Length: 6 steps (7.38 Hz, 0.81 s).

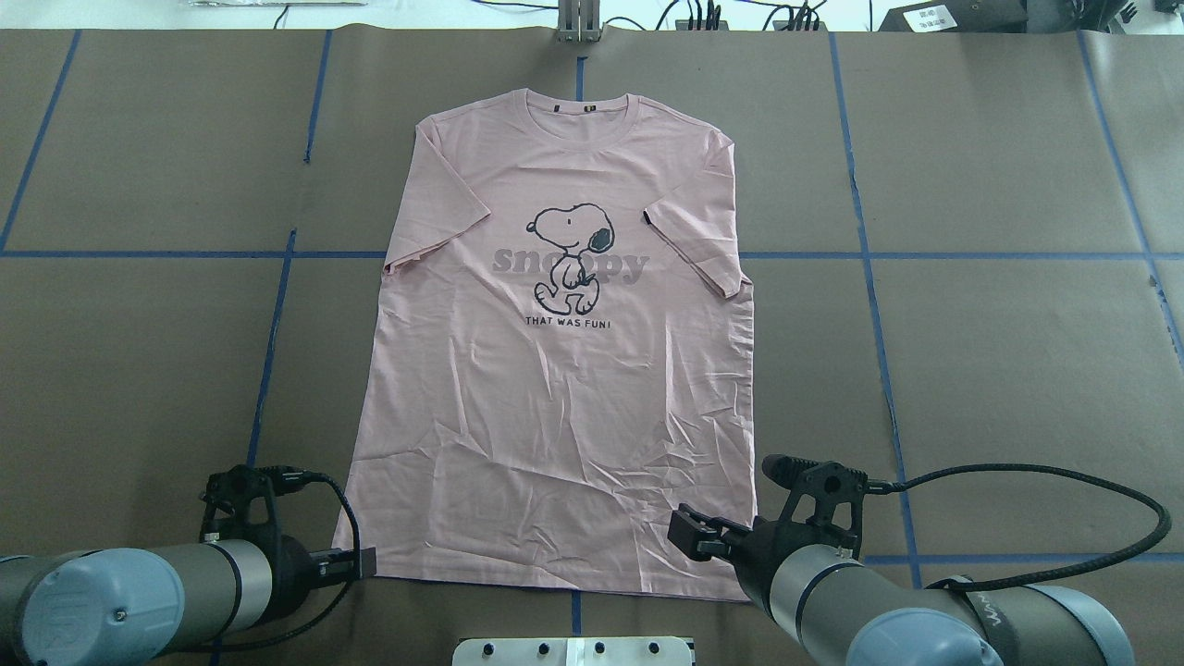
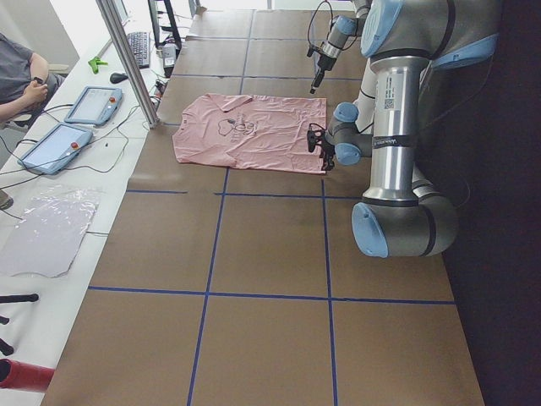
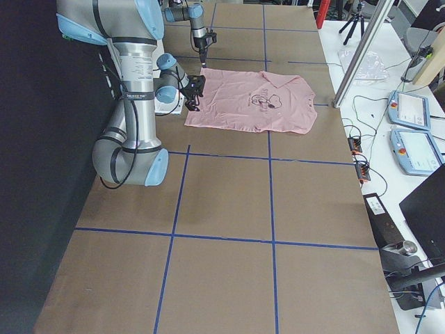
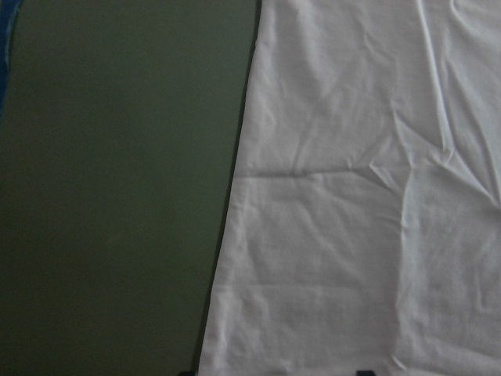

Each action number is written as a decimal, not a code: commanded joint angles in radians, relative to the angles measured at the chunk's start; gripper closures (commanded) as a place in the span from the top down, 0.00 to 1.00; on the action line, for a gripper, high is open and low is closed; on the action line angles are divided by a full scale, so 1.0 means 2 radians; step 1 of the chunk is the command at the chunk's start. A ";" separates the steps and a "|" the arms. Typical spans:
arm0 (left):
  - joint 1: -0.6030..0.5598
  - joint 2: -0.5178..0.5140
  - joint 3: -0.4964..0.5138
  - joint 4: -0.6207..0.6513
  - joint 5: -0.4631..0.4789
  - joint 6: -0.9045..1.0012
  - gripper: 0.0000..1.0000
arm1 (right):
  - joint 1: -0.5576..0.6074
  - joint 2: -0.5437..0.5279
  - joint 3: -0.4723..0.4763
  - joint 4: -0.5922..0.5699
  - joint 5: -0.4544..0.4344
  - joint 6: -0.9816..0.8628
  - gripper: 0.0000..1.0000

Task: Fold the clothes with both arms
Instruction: 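Lower both grippers onto the hem corners nearest the robot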

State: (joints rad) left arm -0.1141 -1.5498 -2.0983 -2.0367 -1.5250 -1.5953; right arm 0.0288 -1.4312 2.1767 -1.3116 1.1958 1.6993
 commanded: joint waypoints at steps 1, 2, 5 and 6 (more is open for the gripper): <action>0.006 0.002 0.004 0.001 0.002 -0.005 0.52 | -0.001 0.001 0.000 0.000 -0.003 -0.001 0.92; 0.006 0.003 0.005 0.002 0.001 -0.005 0.52 | -0.001 0.001 0.000 0.000 -0.003 0.000 0.92; 0.006 0.002 0.005 0.012 -0.001 -0.004 0.52 | -0.001 0.001 0.000 0.000 -0.003 0.000 0.92; 0.006 0.002 0.007 0.013 -0.001 -0.004 0.52 | -0.001 0.001 0.000 0.000 -0.003 0.000 0.93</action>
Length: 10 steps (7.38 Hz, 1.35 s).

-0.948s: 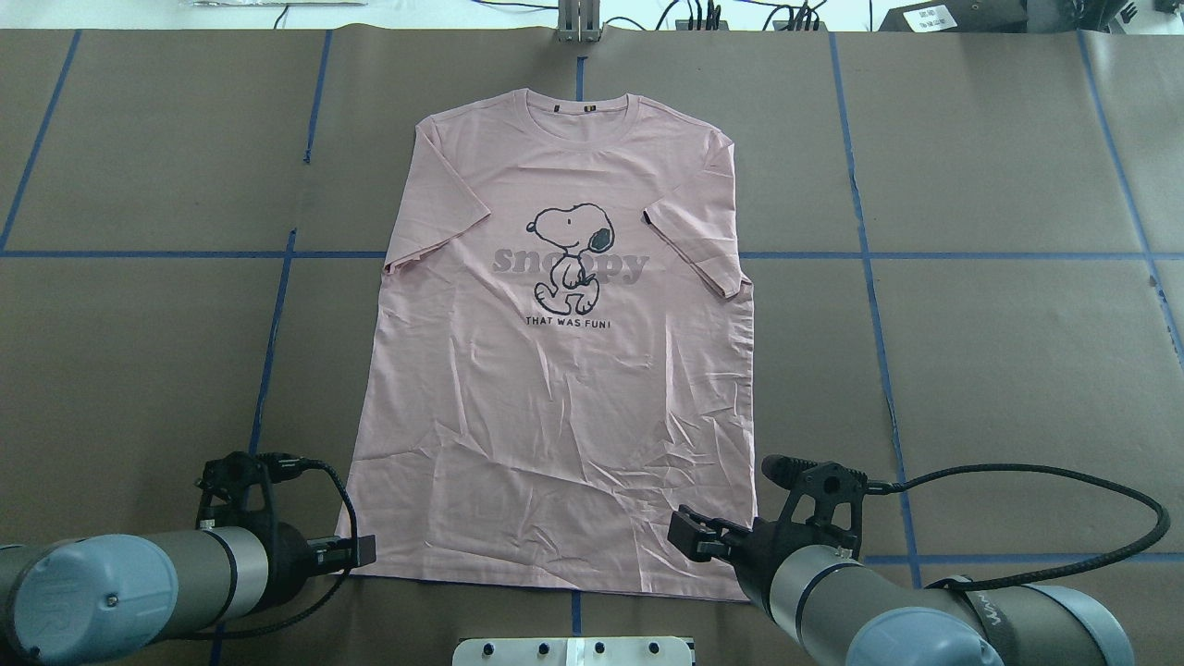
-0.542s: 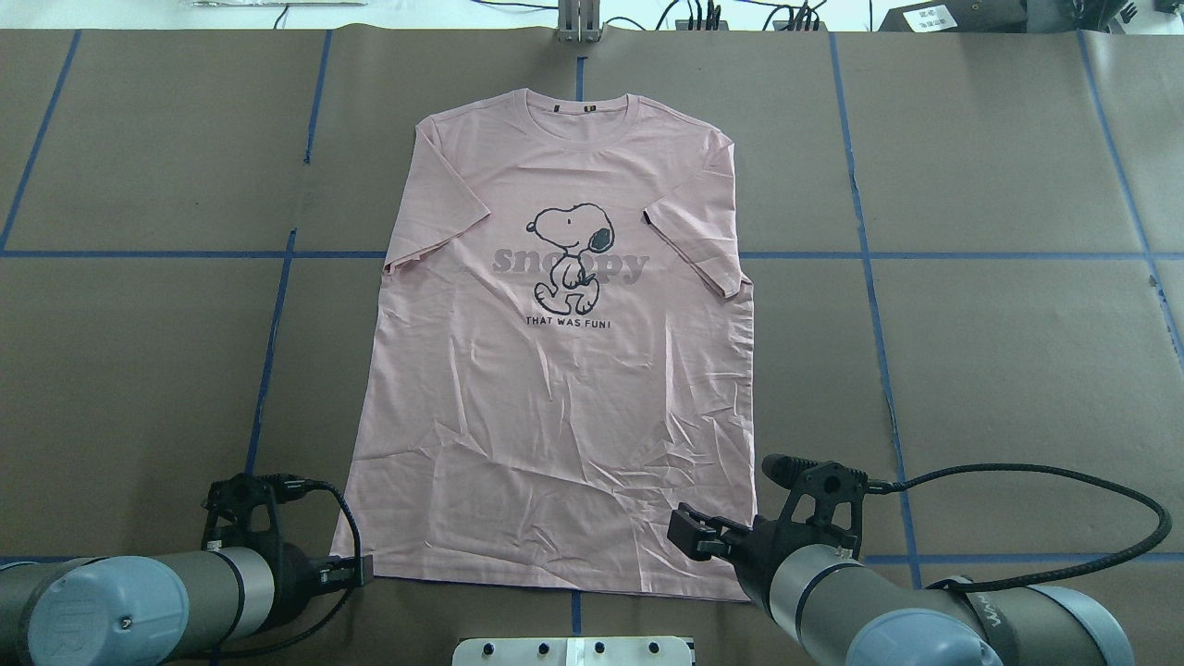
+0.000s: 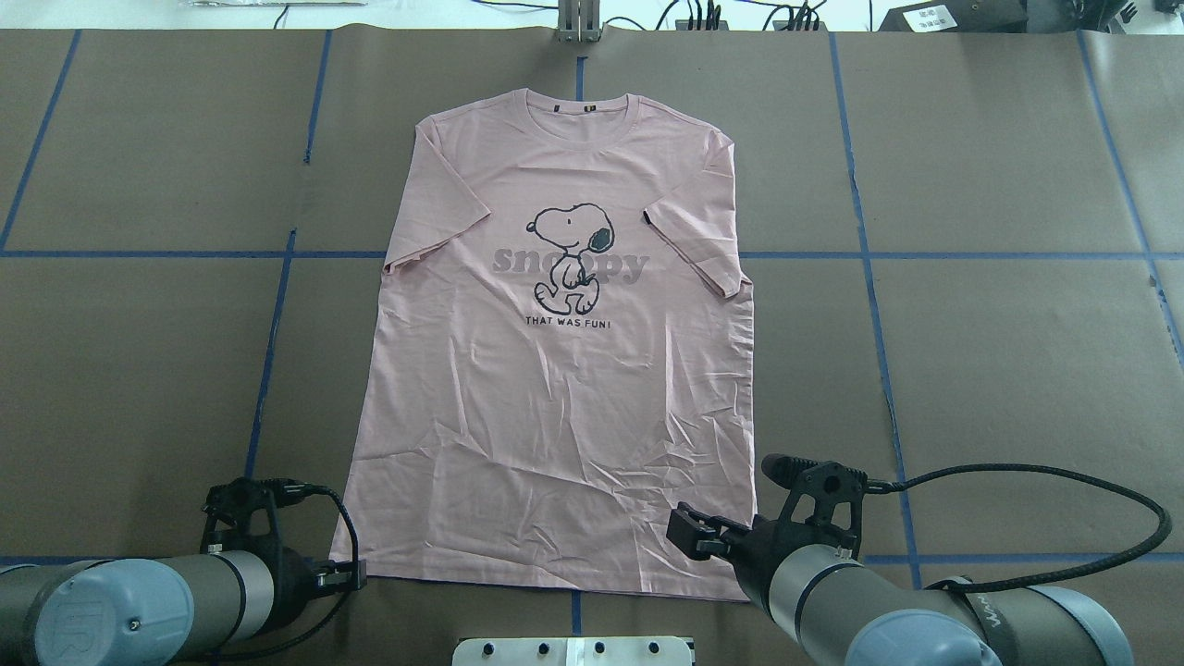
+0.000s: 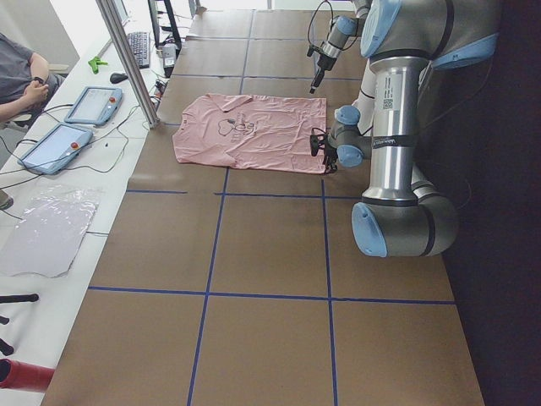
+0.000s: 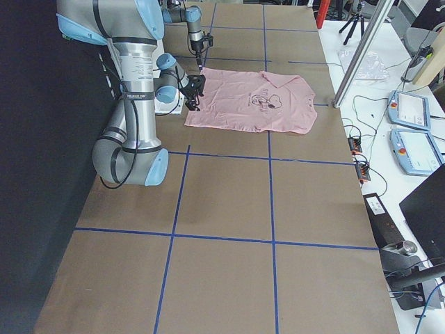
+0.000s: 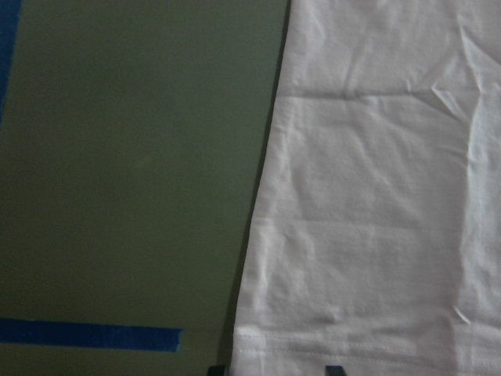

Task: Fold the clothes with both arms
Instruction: 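Lower both grippers onto the hem corners nearest the robot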

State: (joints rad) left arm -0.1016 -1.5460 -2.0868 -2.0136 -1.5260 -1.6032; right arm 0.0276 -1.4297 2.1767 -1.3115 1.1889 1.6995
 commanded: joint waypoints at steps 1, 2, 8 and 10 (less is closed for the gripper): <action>0.001 -0.006 0.012 0.004 0.000 0.000 0.52 | 0.000 0.000 0.000 0.000 0.000 0.000 0.93; 0.002 -0.008 0.015 0.004 -0.002 0.000 0.52 | 0.000 0.000 0.000 0.000 0.000 0.000 0.93; 0.001 -0.009 0.010 0.003 -0.002 0.001 0.00 | -0.012 -0.002 -0.002 -0.002 -0.014 0.018 0.86; -0.001 -0.013 0.006 0.003 -0.002 0.001 0.00 | -0.037 -0.009 -0.002 -0.056 -0.030 0.108 0.69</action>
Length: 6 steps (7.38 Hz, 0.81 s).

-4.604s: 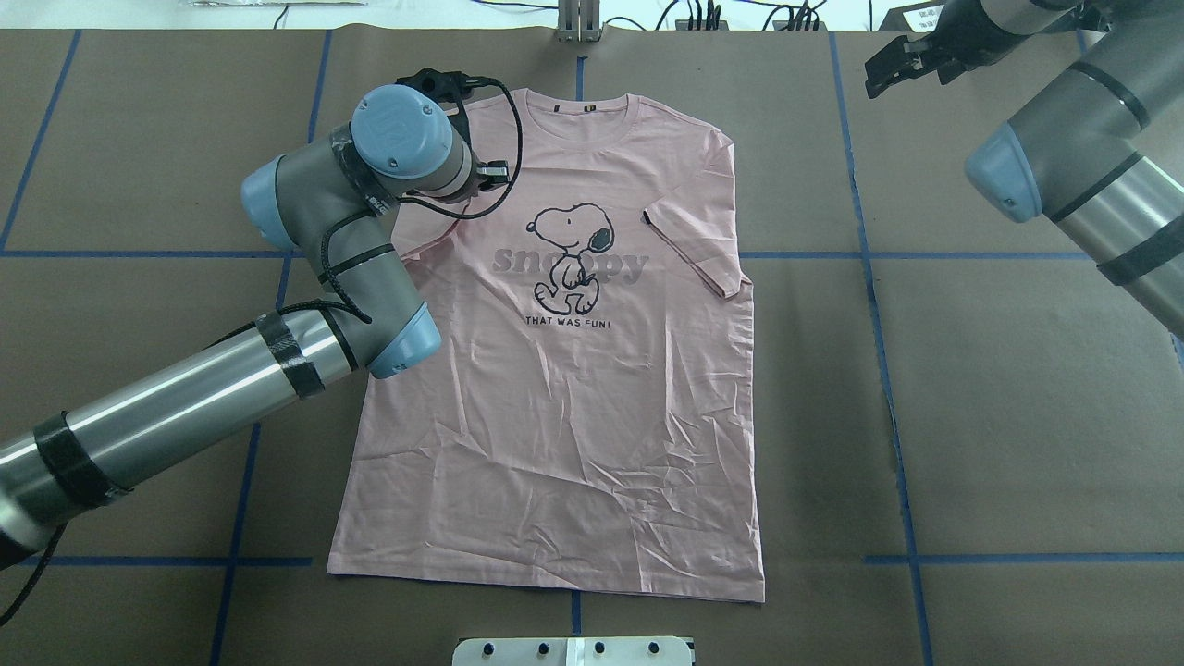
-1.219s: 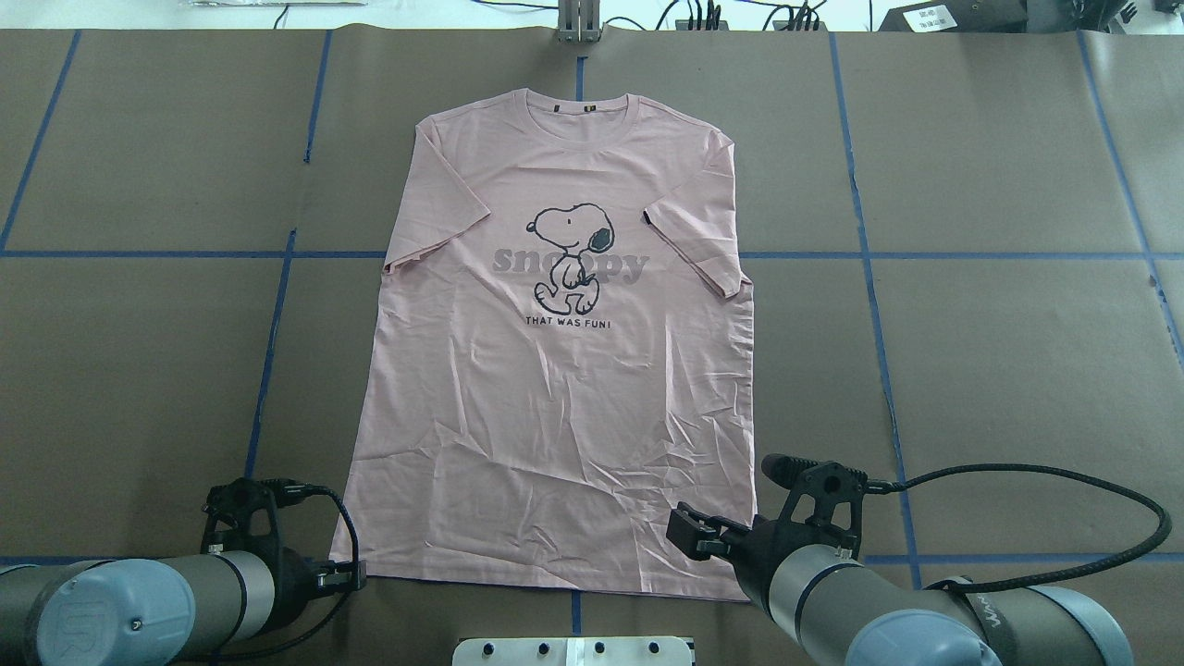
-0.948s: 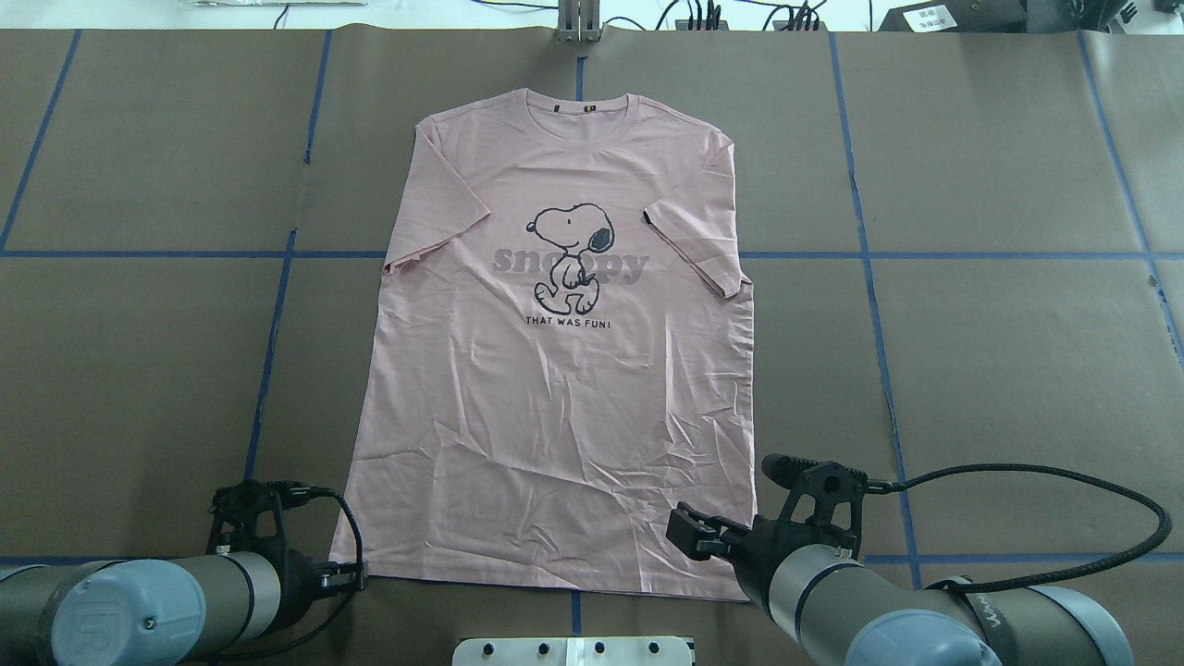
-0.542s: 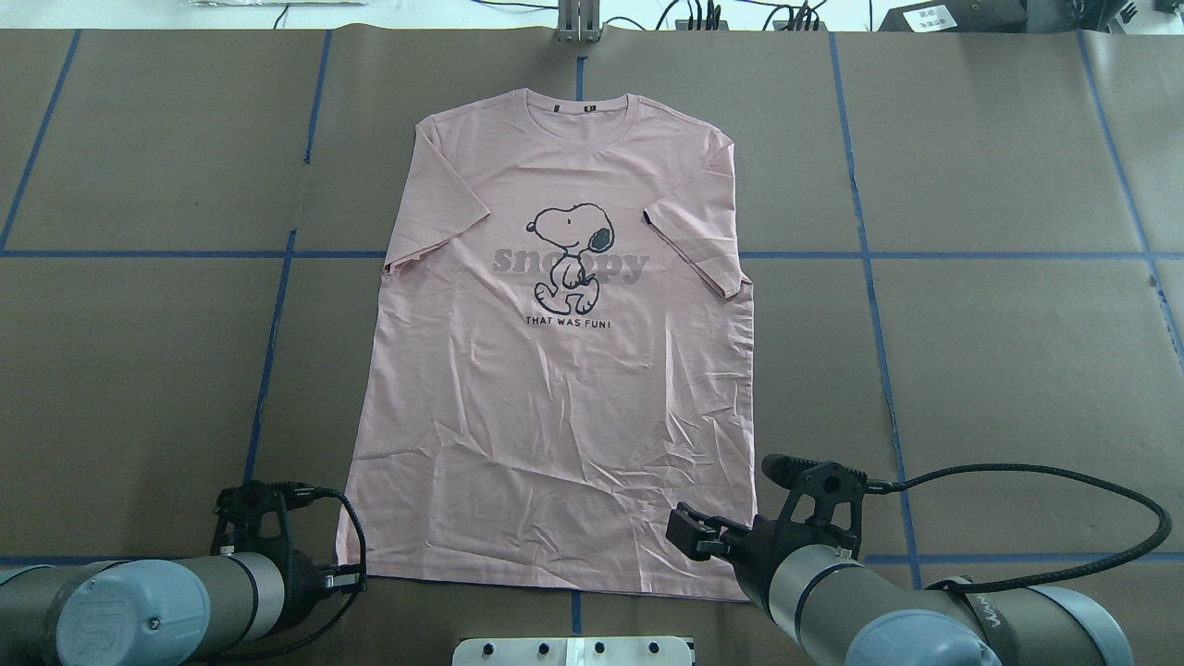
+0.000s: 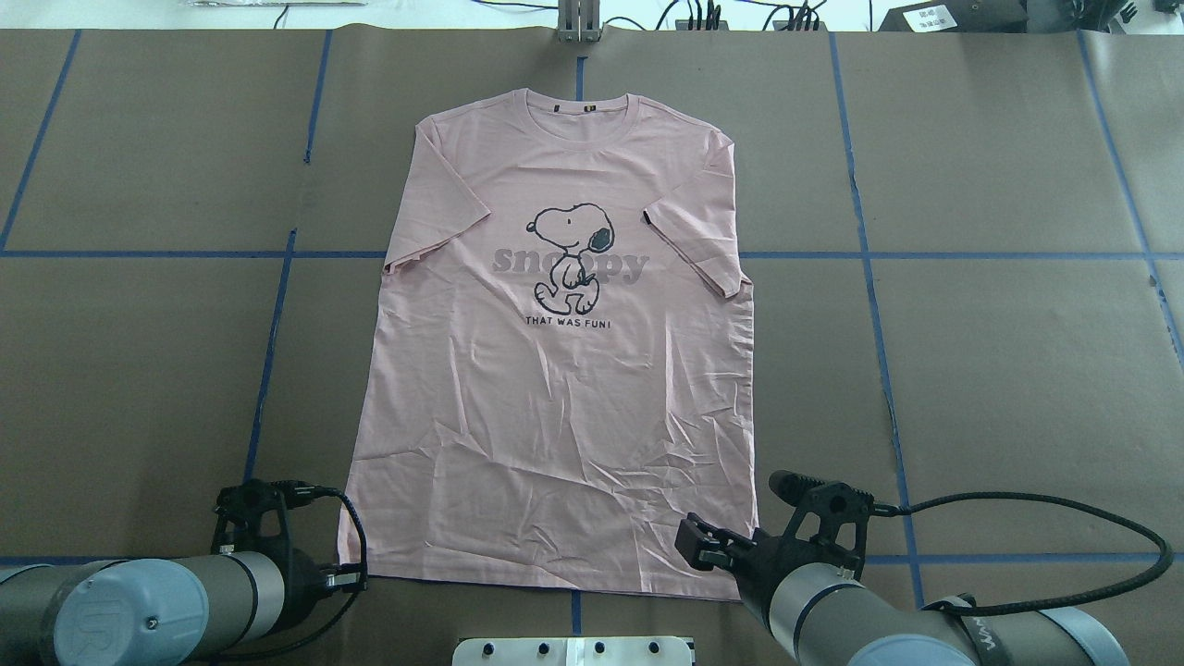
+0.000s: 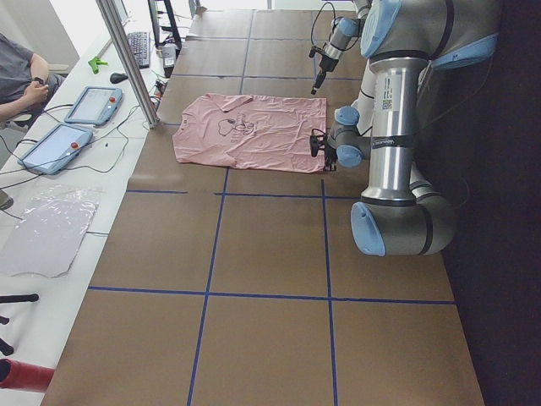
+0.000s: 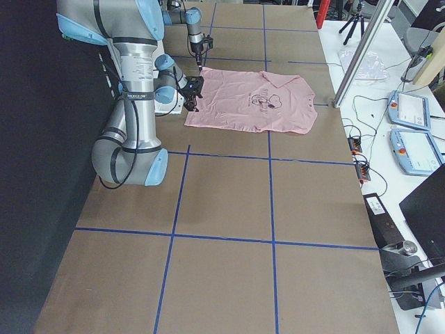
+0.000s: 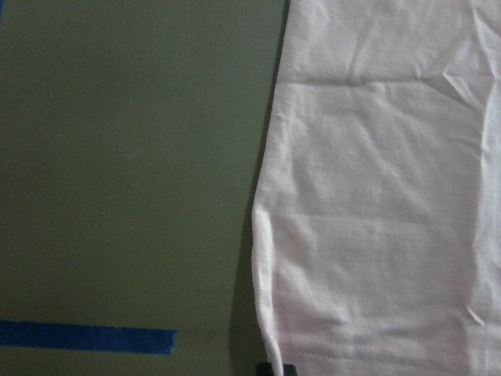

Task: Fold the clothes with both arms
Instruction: 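Lower both grippers onto the hem corners nearest the robot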

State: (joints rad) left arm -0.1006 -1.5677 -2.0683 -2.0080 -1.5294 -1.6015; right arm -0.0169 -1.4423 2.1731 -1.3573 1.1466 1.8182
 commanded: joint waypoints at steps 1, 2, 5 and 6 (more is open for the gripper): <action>-0.002 -0.002 -0.004 0.000 0.000 -0.001 0.00 | -0.025 -0.004 0.000 -0.054 -0.009 0.066 0.68; -0.003 -0.003 -0.004 0.000 0.000 0.000 0.00 | -0.037 -0.004 0.000 -0.073 -0.010 0.086 0.66; -0.003 -0.003 -0.010 0.000 0.000 0.000 0.00 | -0.058 -0.014 -0.011 -0.079 -0.025 0.092 0.65; -0.003 -0.003 -0.010 0.000 0.000 0.000 0.00 | -0.061 -0.019 -0.013 -0.079 -0.025 0.092 0.65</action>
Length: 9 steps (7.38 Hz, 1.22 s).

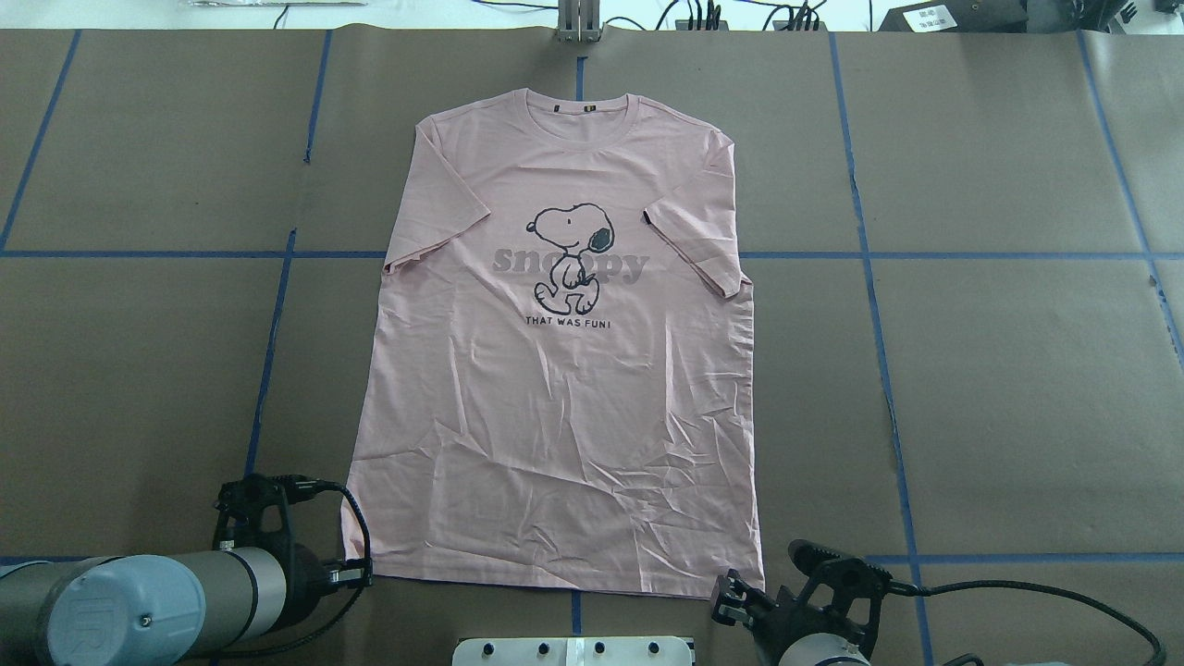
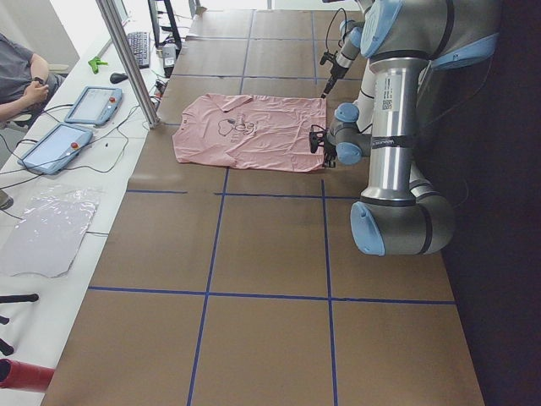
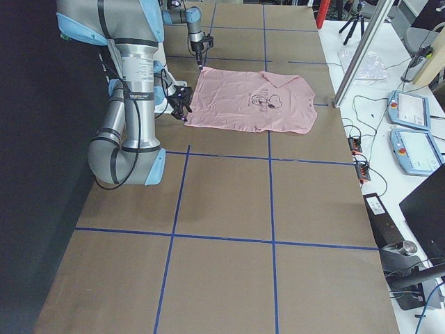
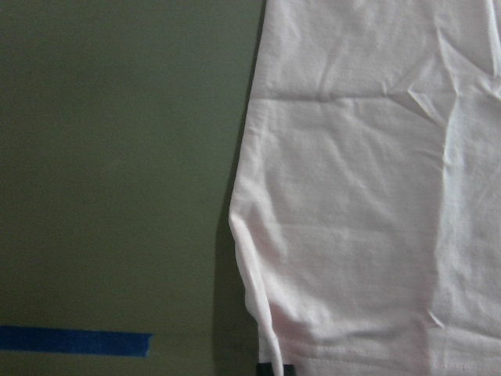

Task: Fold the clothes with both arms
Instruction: 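Lower both grippers onto the hem corners nearest the robot, then close both grippers on the hem corners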

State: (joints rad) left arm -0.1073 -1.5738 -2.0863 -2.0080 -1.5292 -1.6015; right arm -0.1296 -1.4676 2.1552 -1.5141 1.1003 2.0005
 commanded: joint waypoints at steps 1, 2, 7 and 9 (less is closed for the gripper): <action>-0.001 0.000 -0.002 0.000 0.001 -0.001 0.00 | -0.005 -0.007 -0.011 0.000 -0.003 0.001 0.63; -0.001 0.000 -0.002 0.000 0.001 -0.001 0.00 | -0.006 -0.006 -0.011 0.000 -0.003 0.001 0.61; -0.001 0.000 -0.004 0.000 0.001 -0.001 0.00 | -0.010 0.001 -0.025 0.000 -0.002 0.008 0.58; -0.001 0.000 -0.005 0.000 0.001 -0.001 0.00 | -0.010 0.002 -0.025 0.000 -0.003 0.008 0.55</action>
State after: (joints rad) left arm -0.1089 -1.5736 -2.0940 -2.0080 -1.5278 -1.6028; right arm -0.1498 -1.4642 2.1048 -1.5140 1.0965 2.0166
